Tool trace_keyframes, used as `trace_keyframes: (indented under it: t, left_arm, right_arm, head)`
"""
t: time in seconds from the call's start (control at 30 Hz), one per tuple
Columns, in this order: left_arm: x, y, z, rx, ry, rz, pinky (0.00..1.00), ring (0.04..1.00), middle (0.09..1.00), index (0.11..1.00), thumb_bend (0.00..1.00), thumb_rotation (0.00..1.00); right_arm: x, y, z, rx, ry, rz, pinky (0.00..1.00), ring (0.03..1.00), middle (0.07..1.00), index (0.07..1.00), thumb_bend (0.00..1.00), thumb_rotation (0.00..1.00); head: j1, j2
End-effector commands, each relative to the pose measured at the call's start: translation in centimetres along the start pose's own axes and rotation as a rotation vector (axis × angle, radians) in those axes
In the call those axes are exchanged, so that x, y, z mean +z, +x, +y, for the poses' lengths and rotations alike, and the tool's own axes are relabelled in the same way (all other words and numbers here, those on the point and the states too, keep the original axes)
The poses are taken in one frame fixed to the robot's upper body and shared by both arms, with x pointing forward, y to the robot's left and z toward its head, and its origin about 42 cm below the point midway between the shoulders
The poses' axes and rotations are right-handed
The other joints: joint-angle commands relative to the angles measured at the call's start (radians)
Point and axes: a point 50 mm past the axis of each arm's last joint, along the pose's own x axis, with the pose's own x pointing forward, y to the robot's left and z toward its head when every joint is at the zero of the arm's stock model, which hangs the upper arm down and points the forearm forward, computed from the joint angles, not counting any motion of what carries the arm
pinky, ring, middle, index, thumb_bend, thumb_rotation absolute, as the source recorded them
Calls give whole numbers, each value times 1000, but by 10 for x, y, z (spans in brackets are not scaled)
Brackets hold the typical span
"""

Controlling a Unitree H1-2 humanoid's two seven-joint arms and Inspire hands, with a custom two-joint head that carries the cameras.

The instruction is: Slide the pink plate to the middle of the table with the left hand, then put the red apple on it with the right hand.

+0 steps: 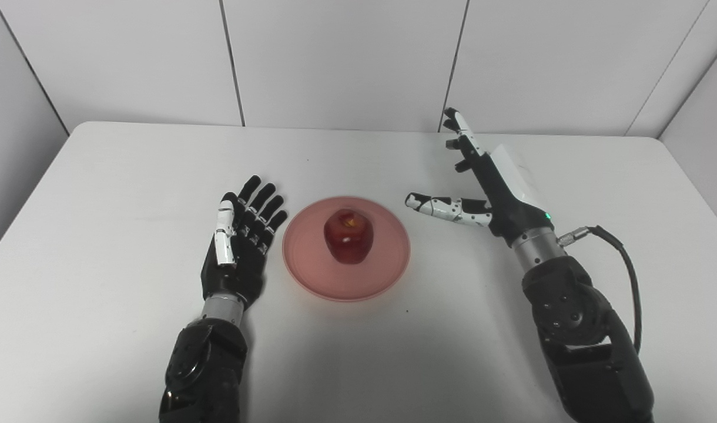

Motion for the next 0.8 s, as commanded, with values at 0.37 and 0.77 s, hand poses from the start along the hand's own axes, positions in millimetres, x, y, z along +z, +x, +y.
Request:
trace_keyframes:
  t: [0.37, 0.77]
  left_arm:
    - [12, 7, -10, -50, -10, -63, 888, 882, 877, 859, 342, 1000]
    - [12, 6, -8, -41, -5, -62, 894, 885, 877, 860, 348, 1000]
  right_arm:
    - [-43, -41, 19, -127, 138, 93, 780, 857, 896, 930, 694, 980]
    - [-56, -53, 46, -147, 257, 79, 749, 818, 843, 851, 421, 1000]
  head:
    - [9, 3]
    - [16, 3]
